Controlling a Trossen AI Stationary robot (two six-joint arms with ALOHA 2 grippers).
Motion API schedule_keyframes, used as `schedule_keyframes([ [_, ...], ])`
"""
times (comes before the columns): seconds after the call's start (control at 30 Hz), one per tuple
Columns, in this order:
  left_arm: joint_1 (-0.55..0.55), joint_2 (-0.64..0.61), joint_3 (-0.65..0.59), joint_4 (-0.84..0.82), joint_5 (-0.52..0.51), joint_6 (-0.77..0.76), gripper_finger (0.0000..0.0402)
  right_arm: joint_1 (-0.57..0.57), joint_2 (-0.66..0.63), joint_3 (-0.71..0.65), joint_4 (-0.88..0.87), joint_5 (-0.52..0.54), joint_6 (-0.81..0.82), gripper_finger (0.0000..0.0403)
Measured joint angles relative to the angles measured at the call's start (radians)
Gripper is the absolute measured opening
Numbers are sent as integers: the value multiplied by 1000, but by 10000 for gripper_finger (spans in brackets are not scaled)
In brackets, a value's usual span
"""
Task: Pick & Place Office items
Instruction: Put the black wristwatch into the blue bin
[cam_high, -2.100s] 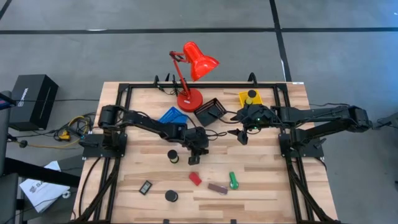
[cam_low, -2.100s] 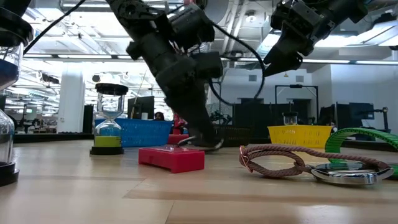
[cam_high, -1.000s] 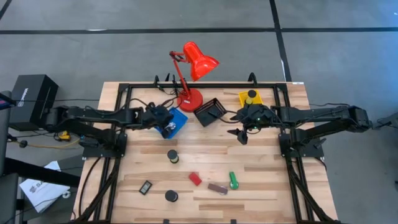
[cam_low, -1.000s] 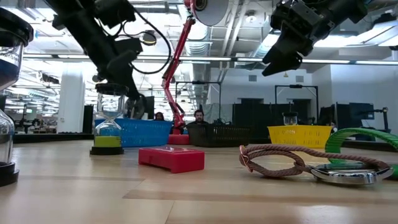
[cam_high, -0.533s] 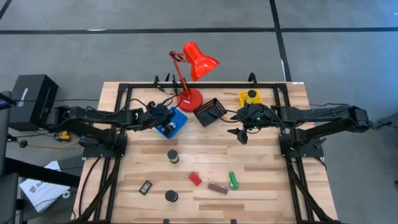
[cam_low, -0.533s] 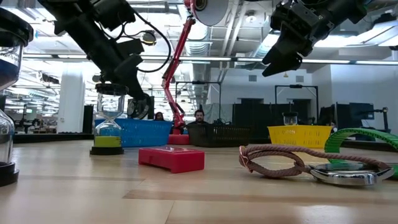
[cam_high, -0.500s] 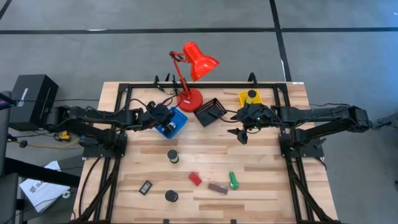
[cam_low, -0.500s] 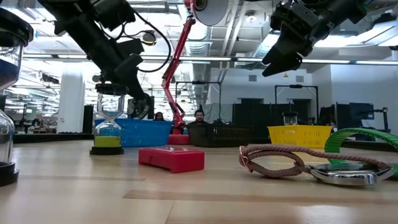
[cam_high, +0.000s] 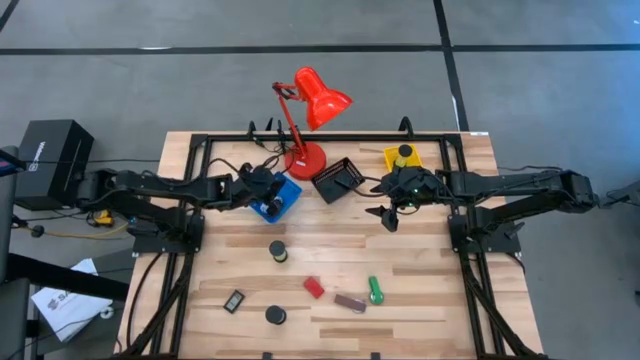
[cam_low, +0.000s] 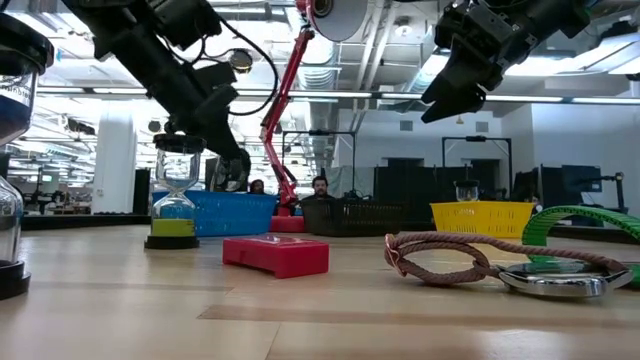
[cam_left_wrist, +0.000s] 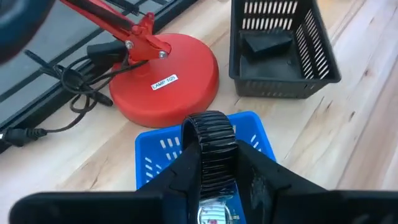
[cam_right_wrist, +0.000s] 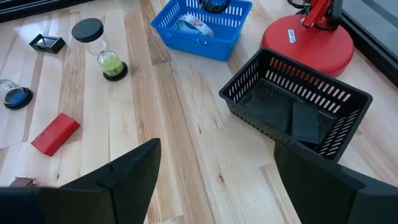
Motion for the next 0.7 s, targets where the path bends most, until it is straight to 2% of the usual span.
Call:
schedule_keyframes([
  [0.3, 7, 136, 0, 20, 4, 0, 83, 0, 0, 0, 1, 0, 0, 304],
  [0.6, 106, 215, 0, 28, 78, -41, 87, 0, 0, 0, 1, 0, 0, 304],
  [0.7, 126, 245, 0, 31, 143, -42, 81, 0, 0, 0, 1, 0, 0, 304],
])
